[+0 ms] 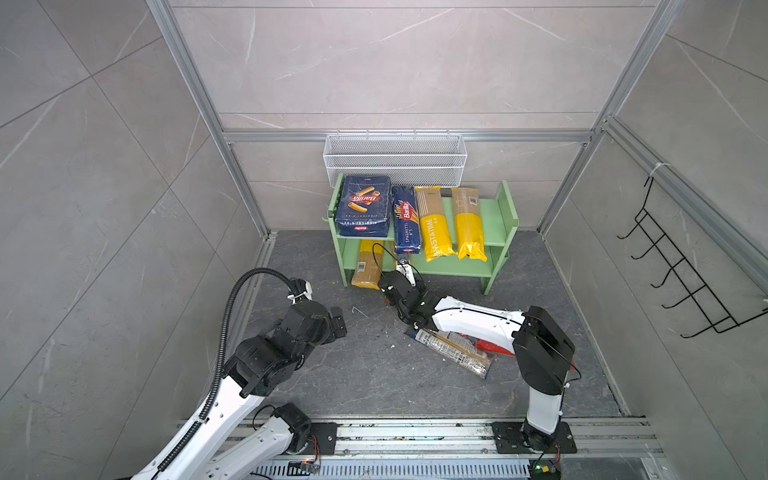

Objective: Place and organize the pasta boxes and bags onto the shelf

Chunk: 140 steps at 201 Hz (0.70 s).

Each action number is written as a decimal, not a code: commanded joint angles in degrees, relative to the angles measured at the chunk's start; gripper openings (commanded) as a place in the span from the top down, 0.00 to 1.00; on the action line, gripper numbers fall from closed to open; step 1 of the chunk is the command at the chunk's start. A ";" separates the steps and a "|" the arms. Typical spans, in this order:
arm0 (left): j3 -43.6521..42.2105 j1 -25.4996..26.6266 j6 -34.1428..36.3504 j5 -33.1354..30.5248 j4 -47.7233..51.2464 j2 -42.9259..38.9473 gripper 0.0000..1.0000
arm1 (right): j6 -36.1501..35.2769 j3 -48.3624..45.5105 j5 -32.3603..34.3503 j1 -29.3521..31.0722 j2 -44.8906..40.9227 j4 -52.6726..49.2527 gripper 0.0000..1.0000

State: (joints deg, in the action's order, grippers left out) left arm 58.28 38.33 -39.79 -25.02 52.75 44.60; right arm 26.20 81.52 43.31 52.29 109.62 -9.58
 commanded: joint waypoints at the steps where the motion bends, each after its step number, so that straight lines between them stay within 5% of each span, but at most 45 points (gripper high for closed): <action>1: 2.25 0.06 1.25 -1.06 1.02 -0.02 0.00 | 2.99 5.06 6.01 -1.05 0.31 6.25 1.00; 89: 2.68 0.00 0.83 -1.42 1.93 0.00 0.00 | 4.49 11.31 4.11 -1.92 5.83 3.98 0.97; 109: 2.66 0.00 0.66 -1.59 2.19 -0.24 0.00 | 5.09 12.65 2.52 -2.05 6.86 2.80 0.86; 140: 2.36 0.06 0.50 -1.48 2.52 -0.52 0.00 | 6.23 12.61 0.94 -2.11 6.93 1.96 0.56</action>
State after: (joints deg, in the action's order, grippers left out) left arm 58.81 38.33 -39.81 -25.39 54.50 44.75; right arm 30.81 90.87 43.88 51.62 116.84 -10.76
